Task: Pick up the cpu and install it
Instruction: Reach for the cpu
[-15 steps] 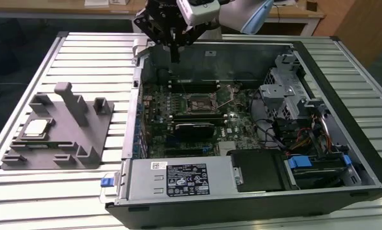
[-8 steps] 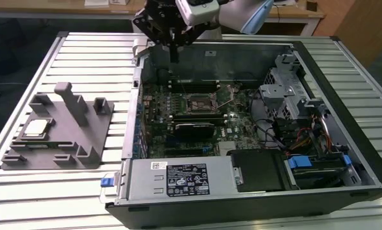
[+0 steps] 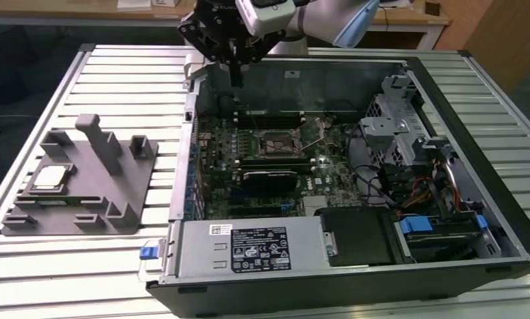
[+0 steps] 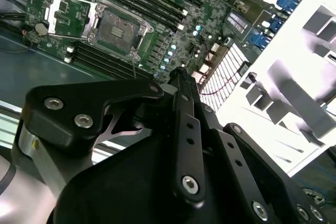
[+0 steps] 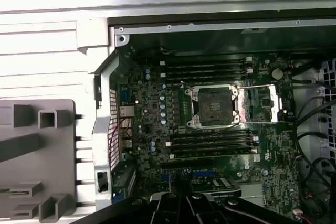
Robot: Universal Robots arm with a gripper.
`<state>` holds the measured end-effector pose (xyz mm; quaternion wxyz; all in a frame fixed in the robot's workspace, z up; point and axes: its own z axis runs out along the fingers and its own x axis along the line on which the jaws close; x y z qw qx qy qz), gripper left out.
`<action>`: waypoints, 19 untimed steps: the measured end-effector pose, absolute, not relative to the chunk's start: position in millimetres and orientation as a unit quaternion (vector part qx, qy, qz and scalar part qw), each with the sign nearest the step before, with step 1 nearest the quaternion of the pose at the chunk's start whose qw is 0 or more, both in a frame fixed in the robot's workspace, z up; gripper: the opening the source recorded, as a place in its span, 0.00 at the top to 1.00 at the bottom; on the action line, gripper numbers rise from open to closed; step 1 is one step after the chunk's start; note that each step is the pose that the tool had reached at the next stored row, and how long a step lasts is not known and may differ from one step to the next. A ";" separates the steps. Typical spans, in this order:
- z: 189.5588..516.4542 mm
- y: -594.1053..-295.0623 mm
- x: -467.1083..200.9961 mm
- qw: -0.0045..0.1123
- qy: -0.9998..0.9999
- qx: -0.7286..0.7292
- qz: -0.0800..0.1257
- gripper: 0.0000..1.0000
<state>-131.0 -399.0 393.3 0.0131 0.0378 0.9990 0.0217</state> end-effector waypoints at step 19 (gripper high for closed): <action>393.3 -399.0 -159.8 0.013 0.999 0.038 0.022 0.89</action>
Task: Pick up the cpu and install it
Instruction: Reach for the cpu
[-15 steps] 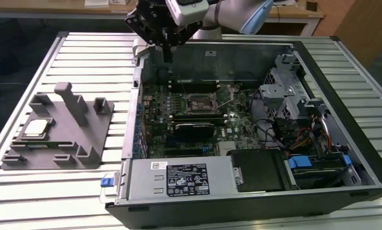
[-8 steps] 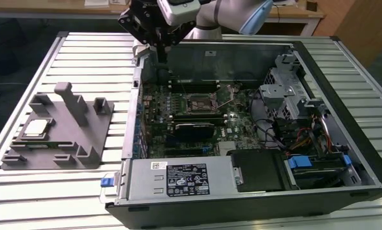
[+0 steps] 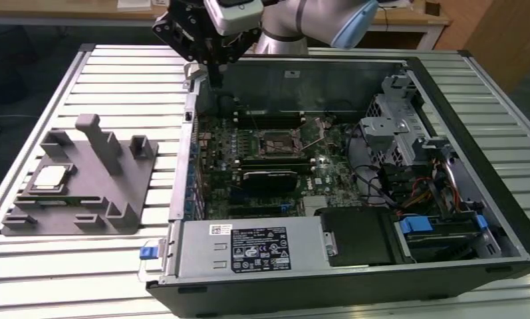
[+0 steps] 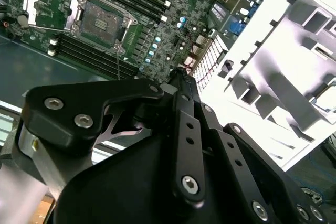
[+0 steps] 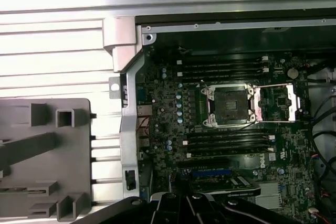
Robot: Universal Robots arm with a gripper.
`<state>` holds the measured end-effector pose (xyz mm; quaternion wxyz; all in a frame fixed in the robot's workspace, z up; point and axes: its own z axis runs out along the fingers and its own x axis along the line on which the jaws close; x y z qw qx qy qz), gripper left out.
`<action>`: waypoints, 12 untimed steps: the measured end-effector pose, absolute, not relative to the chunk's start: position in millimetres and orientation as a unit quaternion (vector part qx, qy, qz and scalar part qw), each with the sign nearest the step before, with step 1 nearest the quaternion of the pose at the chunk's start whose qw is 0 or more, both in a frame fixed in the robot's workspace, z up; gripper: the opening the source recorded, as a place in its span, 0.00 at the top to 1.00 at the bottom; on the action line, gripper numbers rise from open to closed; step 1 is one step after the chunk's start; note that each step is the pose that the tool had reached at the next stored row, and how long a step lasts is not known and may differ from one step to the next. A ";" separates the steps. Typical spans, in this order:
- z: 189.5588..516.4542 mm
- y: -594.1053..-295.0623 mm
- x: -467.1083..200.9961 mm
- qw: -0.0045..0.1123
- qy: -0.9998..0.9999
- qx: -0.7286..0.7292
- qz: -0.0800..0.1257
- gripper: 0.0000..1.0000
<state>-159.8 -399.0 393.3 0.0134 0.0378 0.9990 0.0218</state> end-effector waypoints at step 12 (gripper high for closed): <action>393.3 -398.9 -182.4 0.014 0.999 0.038 0.022 0.89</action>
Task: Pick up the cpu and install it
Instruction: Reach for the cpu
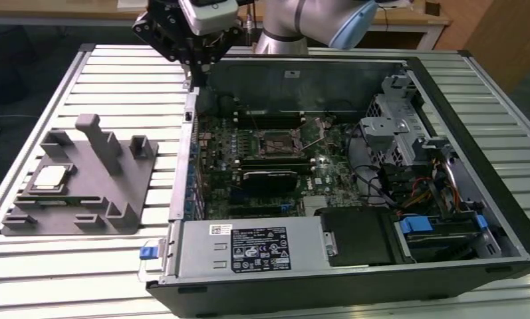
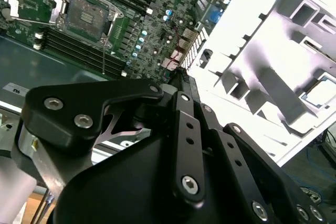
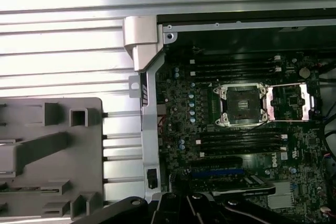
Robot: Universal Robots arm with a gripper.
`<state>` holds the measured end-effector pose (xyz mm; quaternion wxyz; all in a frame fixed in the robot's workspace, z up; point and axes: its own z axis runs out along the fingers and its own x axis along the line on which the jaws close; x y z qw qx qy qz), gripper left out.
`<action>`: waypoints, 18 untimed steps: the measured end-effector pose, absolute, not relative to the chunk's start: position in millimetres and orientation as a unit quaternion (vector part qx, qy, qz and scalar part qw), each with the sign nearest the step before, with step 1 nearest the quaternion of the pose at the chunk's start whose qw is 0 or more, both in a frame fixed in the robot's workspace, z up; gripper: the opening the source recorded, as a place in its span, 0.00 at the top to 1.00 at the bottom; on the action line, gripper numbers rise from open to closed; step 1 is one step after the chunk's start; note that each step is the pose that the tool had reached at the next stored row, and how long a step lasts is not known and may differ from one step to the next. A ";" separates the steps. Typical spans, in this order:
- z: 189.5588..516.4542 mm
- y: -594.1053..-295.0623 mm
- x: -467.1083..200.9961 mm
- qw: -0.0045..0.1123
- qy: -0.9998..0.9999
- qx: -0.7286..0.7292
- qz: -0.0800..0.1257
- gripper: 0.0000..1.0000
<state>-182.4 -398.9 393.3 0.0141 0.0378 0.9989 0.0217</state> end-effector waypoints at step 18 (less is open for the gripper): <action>393.3 -398.9 -222.4 0.018 0.999 0.038 0.022 0.89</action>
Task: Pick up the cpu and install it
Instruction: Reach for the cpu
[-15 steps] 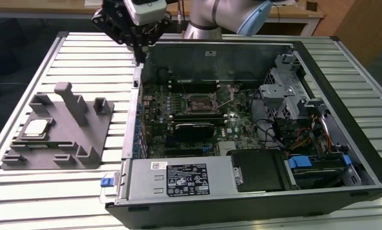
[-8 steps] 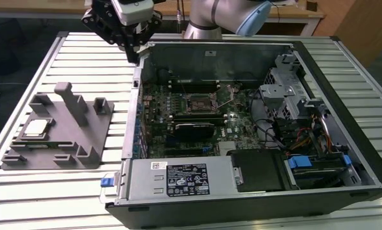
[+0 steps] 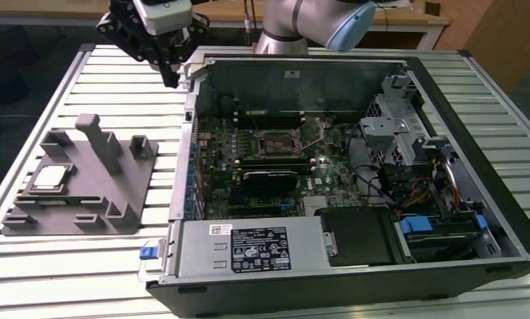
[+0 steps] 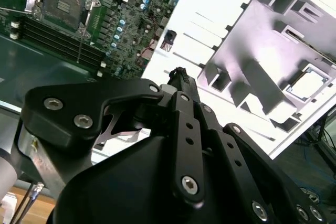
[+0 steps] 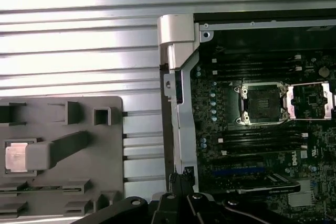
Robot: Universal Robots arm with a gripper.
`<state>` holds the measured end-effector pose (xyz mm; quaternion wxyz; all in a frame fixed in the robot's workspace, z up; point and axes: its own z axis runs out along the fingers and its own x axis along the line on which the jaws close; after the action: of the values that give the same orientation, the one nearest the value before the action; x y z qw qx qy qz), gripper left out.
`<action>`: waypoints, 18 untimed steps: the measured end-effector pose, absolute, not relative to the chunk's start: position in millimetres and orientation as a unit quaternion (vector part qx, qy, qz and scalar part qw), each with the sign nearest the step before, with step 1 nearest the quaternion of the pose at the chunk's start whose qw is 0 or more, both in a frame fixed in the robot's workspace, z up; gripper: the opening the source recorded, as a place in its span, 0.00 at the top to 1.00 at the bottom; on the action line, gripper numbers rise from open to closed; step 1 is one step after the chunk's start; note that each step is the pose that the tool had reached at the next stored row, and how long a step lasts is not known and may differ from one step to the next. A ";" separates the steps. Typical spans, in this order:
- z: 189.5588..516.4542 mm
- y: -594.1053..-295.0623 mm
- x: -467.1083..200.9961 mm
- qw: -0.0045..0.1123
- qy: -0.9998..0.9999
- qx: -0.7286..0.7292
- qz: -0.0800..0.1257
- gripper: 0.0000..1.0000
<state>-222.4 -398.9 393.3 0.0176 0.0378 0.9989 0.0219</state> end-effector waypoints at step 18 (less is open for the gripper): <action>393.3 -398.9 -266.5 0.021 0.999 0.038 0.022 0.89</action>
<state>-266.5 -398.9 393.3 0.0212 0.0377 0.9988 0.0220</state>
